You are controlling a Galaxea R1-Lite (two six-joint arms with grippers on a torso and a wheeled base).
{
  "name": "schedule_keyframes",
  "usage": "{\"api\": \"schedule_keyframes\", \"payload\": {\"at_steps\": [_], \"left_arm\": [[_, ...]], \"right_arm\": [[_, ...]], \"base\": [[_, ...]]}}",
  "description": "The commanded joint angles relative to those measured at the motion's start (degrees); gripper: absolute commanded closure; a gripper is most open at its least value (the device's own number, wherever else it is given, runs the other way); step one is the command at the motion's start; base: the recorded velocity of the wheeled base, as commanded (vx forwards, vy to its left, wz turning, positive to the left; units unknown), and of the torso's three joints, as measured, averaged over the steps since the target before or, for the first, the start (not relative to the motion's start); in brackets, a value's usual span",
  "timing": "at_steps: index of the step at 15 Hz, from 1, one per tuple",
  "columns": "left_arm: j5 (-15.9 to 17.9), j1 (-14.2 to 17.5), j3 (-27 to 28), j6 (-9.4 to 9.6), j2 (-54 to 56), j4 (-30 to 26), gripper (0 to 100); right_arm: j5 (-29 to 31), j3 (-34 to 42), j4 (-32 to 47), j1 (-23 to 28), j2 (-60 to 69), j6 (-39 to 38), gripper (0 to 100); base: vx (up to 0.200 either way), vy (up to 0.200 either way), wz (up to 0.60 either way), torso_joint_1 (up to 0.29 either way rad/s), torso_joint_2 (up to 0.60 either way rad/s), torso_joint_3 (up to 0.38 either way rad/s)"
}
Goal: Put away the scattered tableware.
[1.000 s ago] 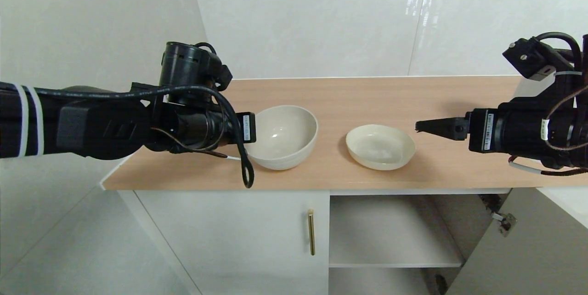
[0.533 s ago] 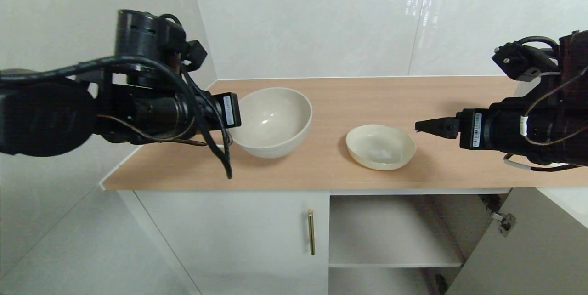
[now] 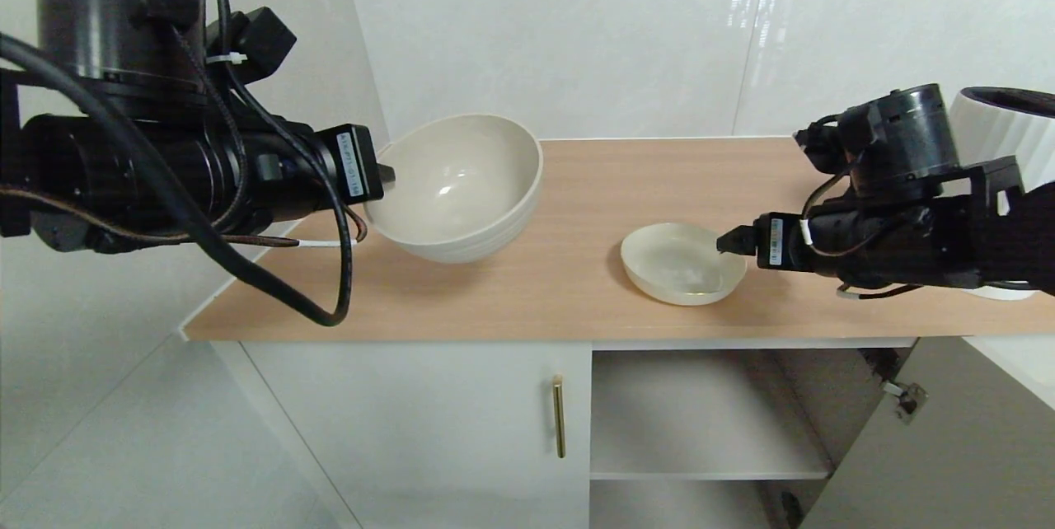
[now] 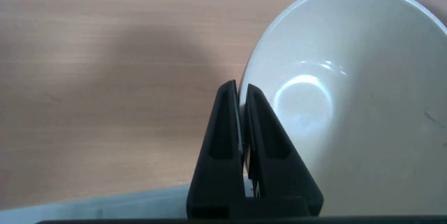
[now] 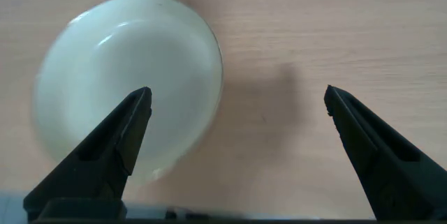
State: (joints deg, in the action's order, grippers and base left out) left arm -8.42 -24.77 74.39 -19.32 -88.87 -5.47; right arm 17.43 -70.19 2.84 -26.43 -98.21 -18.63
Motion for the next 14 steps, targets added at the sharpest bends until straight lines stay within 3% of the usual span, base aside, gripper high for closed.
{"api": "schedule_keyframes", "payload": {"at_steps": [1, 6, 7, 14], "left_arm": [[0.0, 0.0, 0.0, -0.01, 0.4, 0.0, 100], [0.0, 0.0, 0.1, -0.01, 0.5, 0.0, 100], [0.0, 0.0, 0.1, -0.01, 0.6, 0.0, 100], [0.0, 0.0, 0.1, -0.01, 0.6, 0.0, 100]], "right_arm": [[0.2, -1.0, 0.0, 0.0, -4.3, -0.5, 0], [0.6, -1.1, -0.3, 0.0, -5.9, -0.6, 0], [0.5, -1.1, -0.4, 0.0, -6.2, -0.6, 100], [-0.1, 0.4, -0.3, -0.1, 0.3, -1.6, 100]], "base": [[0.0, 0.0, 0.0, 0.0, 0.0, 0.0], [0.0, 0.0, 0.0, 0.0, 0.0, 0.0], [0.0, 0.0, 0.0, 0.0, 0.0, 0.0], [0.0, 0.0, 0.0, 0.0, 0.0, 0.0]]}}
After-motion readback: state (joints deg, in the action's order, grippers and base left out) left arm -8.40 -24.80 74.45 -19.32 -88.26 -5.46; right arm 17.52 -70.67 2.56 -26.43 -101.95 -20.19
